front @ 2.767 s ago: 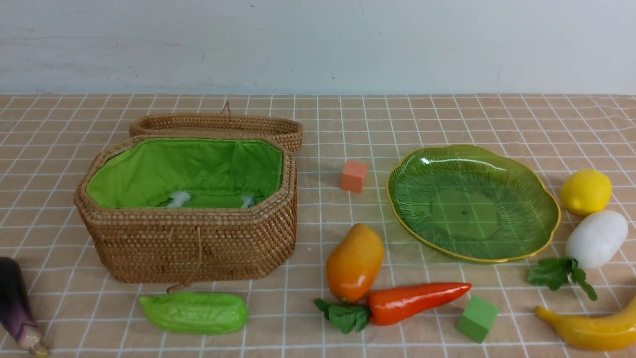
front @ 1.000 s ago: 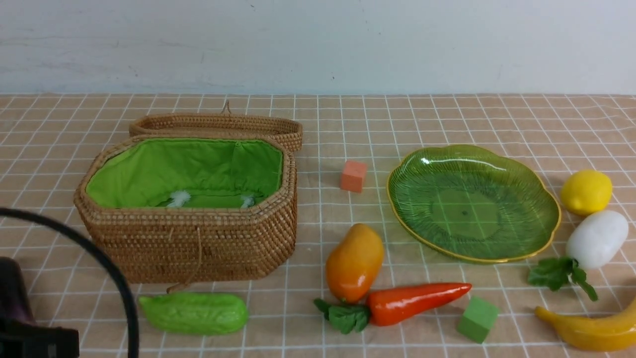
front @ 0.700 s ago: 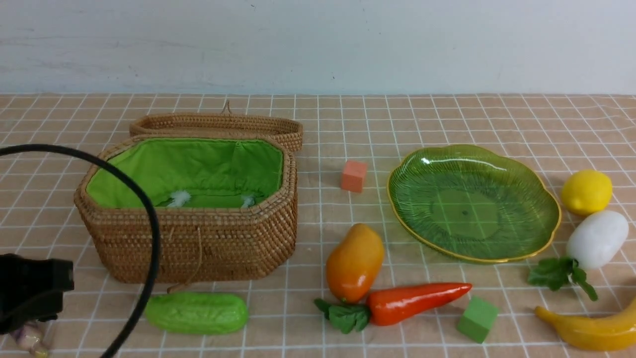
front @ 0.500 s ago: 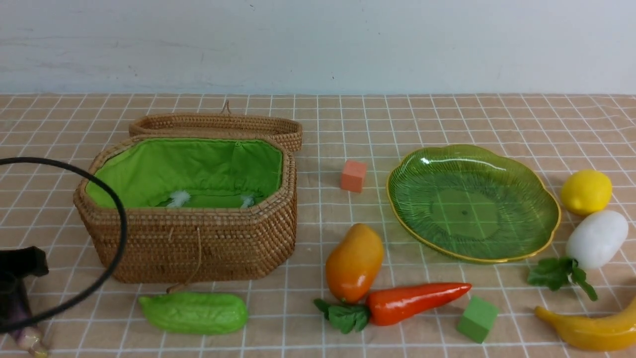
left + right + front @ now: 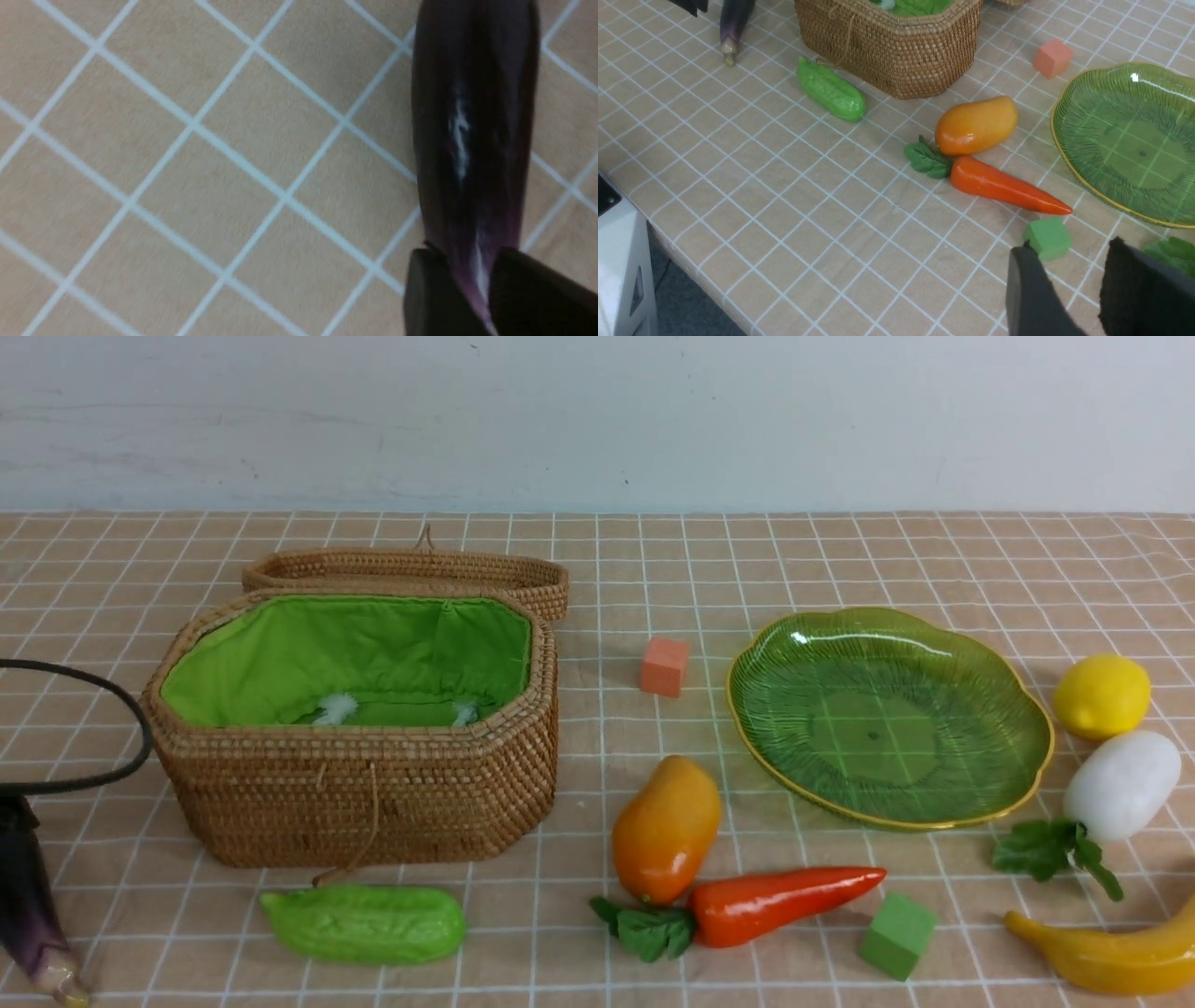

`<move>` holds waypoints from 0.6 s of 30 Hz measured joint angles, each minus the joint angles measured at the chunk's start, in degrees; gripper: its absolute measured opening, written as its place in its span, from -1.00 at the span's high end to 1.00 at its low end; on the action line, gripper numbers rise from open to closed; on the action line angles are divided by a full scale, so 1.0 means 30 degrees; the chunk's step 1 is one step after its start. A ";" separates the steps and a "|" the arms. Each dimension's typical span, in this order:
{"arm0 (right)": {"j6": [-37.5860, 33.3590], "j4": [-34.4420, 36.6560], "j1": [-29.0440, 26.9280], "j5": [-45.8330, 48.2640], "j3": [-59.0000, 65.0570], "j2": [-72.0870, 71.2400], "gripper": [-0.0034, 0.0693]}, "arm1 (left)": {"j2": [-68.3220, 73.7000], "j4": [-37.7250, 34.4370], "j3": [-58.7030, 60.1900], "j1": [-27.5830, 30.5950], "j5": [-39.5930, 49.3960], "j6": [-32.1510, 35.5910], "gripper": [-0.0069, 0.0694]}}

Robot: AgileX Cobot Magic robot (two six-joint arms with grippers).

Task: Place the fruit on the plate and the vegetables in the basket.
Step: Use the left arm to grab an eggplant and put it into the left basket

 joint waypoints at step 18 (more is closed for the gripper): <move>0.0000 0.0605 0.0000 -0.1965 0.0000 0.0000 0.26 | 0.4265 0.0087 -0.0219 0.0022 -0.4171 -0.0015 -0.07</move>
